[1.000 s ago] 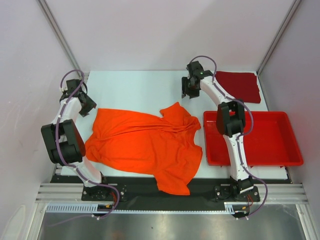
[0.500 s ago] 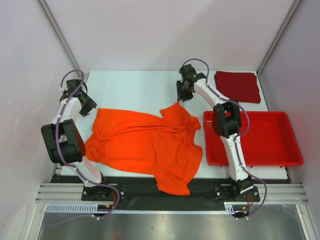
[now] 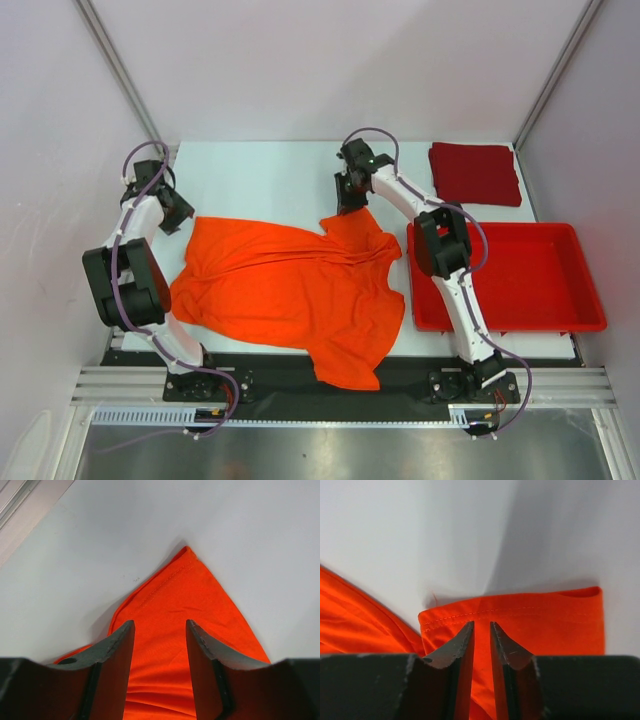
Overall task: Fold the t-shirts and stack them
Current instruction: Flatten the tshirt out
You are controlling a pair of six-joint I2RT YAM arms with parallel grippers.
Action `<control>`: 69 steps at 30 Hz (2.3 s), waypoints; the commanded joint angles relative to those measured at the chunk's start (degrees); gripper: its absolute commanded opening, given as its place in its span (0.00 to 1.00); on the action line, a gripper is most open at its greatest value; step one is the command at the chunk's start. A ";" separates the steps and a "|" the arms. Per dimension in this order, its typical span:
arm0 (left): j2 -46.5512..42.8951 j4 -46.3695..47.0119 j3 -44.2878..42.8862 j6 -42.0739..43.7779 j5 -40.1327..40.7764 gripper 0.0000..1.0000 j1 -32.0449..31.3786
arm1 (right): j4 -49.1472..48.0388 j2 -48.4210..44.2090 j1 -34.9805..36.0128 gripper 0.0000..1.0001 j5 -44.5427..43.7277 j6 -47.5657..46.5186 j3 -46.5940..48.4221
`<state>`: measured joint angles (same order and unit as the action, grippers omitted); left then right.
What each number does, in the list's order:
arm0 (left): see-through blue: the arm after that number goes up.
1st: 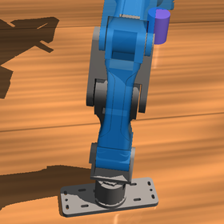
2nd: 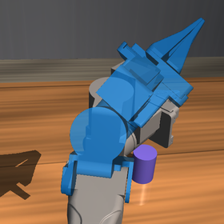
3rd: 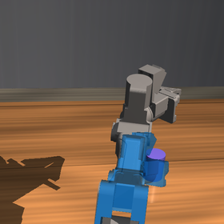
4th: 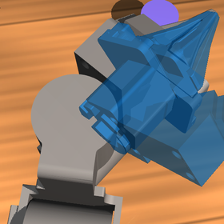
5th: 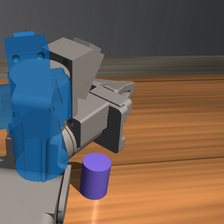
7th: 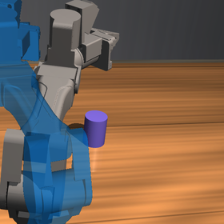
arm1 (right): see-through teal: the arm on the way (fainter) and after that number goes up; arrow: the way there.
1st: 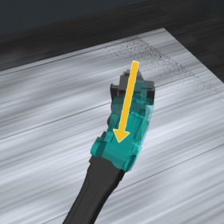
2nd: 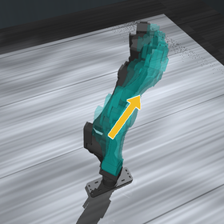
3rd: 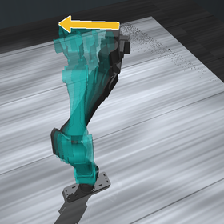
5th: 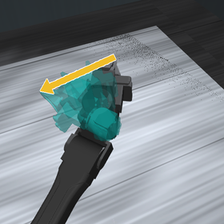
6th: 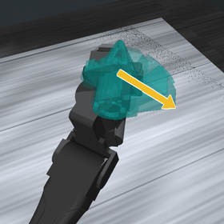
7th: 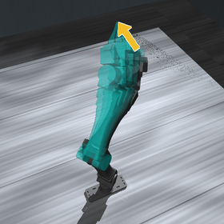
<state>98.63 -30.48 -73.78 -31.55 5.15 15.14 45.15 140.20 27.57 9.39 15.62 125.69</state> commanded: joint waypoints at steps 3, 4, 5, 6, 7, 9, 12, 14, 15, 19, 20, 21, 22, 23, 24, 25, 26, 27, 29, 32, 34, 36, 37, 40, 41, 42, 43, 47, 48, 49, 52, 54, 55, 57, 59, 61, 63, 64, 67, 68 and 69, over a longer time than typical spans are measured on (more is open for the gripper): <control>-1.07 1.65 0.56 -0.62 -0.93 0.51 0.07 | 0.29 1.57 0.99 0.26 2.21 -0.06 2.71; -1.24 1.65 0.48 -0.62 -0.93 0.51 0.07 | 0.55 1.31 0.90 0.26 2.13 -0.23 3.33; -1.25 1.65 0.65 -0.62 -0.93 0.51 0.07 | 1.43 1.04 0.73 0.26 1.87 -0.32 4.12; -1.25 1.74 0.74 -0.62 -1.02 0.51 0.07 | 1.78 0.26 0.47 0.26 1.43 -0.32 5.52; -1.59 1.83 0.74 -0.62 -1.02 0.51 0.07 | 2.05 -0.36 -0.06 0.26 0.64 -0.24 5.71; -1.77 2.18 1.27 -0.97 -1.10 0.51 0.07 | 1.88 -2.46 -0.76 0.27 -0.33 -0.06 5.53; -1.69 2.27 1.36 -0.88 -1.28 0.51 0.07 | 1.26 -4.05 -2.69 0.28 -1.21 0.82 4.66; -1.69 2.44 1.36 -0.97 -1.37 0.51 0.07 | 1.26 -4.41 -4.18 0.28 -1.74 1.00 4.04; -1.60 2.36 1.44 -0.97 -1.37 0.51 0.07 | 1.26 -4.32 -4.72 0.28 -1.92 0.91 3.95; -1.51 2.53 1.44 -0.88 -1.63 0.51 0.07 | 1.88 -2.04 -6.39 0.32 -2.26 -0.49 4.39; -1.51 2.53 1.44 -0.79 -1.63 0.51 0.16 | 1.79 -1.78 -6.56 0.34 -2.53 -1.28 4.48; -1.42 2.62 1.44 -0.79 -1.72 0.51 0.07 | 1.79 -1.34 -6.65 0.35 -2.79 -1.64 4.74; -1.42 2.53 1.44 -0.62 -1.72 0.51 0.07 | 1.79 -1.16 -6.83 0.35 -3.75 -1.90 4.92; -1.42 2.53 1.44 -0.62 -1.72 0.51 0.07 | 1.61 -0.64 -6.83 0.35 -4.28 -2.08 4.92; -1.34 2.62 1.44 -0.53 -1.72 0.51 0.07 | 1.35 -0.46 -7.18 0.35 -4.55 -2.43 4.92; -1.33 2.62 1.36 -0.36 -1.72 0.51 0.07 | 1.00 -0.19 -7.36 0.35 -4.03 -2.52 5.00; -1.33 2.62 1.36 -0.35 -1.72 0.51 0.07 | 0.91 0.33 -7.62 0.35 -3.50 -2.52 5.09; -1.25 2.53 1.36 -0.27 -1.72 0.51 0.07 | 0.82 0.68 -7.80 0.34 -3.06 -2.61 5.27; -1.25 2.53 1.18 -0.27 -1.63 0.51 0.07 | 1.17 1.47 -7.80 0.34 -2.71 -2.52 5.62; -0.98 2.62 0.92 -0.18 -1.72 0.51 0.07 | 0.12 1.22 -7.62 0.35 -0.86 -2.52 4.31; -0.72 2.71 0.57 -0.09 -1.72 0.51 0.07 | -0.49 0.86 -7.53 0.37 -0.60 -2.17 3.34; -0.37 2.62 0.39 -0.18 -1.72 0.51 0.07 | -0.41 1.56 -7.53 0.37 0.19 -2.08 3.34; -0.19 2.71 0.30 -0.18 -1.89 0.51 0.07 | -0.41 1.74 -7.45 0.37 0.45 -1.82 3.34; 0.25 2.62 0.13 -0.35 -1.90 0.51 0.07 | -0.24 2.62 -7.27 0.37 0.54 -1.64 3.51; 0.25 2.71 0.13 -0.35 -1.90 0.51 0.07 | -0.23 2.79 -7.36 0.37 0.63 -1.56 3.34; 0.25 2.71 0.04 -0.35 -1.81 0.52 0.07 | -0.32 2.97 -7.36 0.36 0.98 -1.55 3.34; 0.42 2.71 -0.05 -0.27 -1.81 0.53 0.07 | -0.41 3.32 -7.36 0.36 1.07 -1.47 3.25; 0.60 3.06 -0.23 -0.35 -1.72 0.55 0.07 | -0.06 4.20 -6.83 0.36 0.63 -1.64 3.25; 0.60 3.23 -0.14 -0.35 -1.81 0.56 0.07 | -0.14 4.20 -6.83 0.36 0.54 -1.73 3.25; 0.60 3.67 -0.14 -0.53 -1.89 0.59 0.07 | -0.23 4.38 -6.74 0.36 0.37 -1.73 3.25; 0.77 4.20 -0.14 -0.70 -2.25 0.62 0.07 | -0.23 4.73 -6.65 0.35 -0.86 -2.08 3.25; 1.21 4.46 -0.23 -0.79 -2.25 0.65 0.07 | 0.12 4.91 -6.48 0.33 -2.00 -2.34 3.51; 1.65 4.46 -0.57 -0.71 -2.33 0.65 0.07 | 0.29 4.91 -6.39 0.33 -2.18 -2.52 3.68; 2.62 4.64 -1.36 -0.27 -2.07 0.67 0.07 | 0.56 4.99 -6.22 0.29 -2.62 -2.52 3.77; 4.46 4.73 -2.95 0.17 -2.07 0.68 0.07 | 0.56 4.99 -6.13 0.18 -2.71 -2.52 3.86; 6.21 5.95 -4.96 1.84 -2.60 0.65 0.07 | 0.65 4.73 -6.13 0.10 -2.62 -1.91 3.86; 9.20 5.78 -6.81 3.42 -2.07 0.59 0.07 | 0.56 4.29 -6.04 0.07 -2.01 -1.64 3.77; 10.17 5.78 -8.64 4.03 -1.72 0.57 0.16 | 0.56 4.29 -5.78 0.07 -1.83 -1.29 3.77; 13.60 8.15 -11.29 8.16 -3.73 0.54 0.07 | 0.91 4.12 -5.42 0.07 -1.83 -1.38 3.69; 14.82 8.16 -12.34 9.48 -4.70 0.53 0.07 | 1.08 4.03 -5.16 0.06 -1.74 -1.20 3.60; 17.19 6.24 -13.66 11.23 -4.71 0.52 0.16 | 1.08 4.03 -5.16 0.06 -1.74 -1.20 3.34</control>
<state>112.62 -25.30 -82.74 -26.52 2.50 15.14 45.32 144.09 21.34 7.84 13.91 128.46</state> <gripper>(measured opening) 0.530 0.074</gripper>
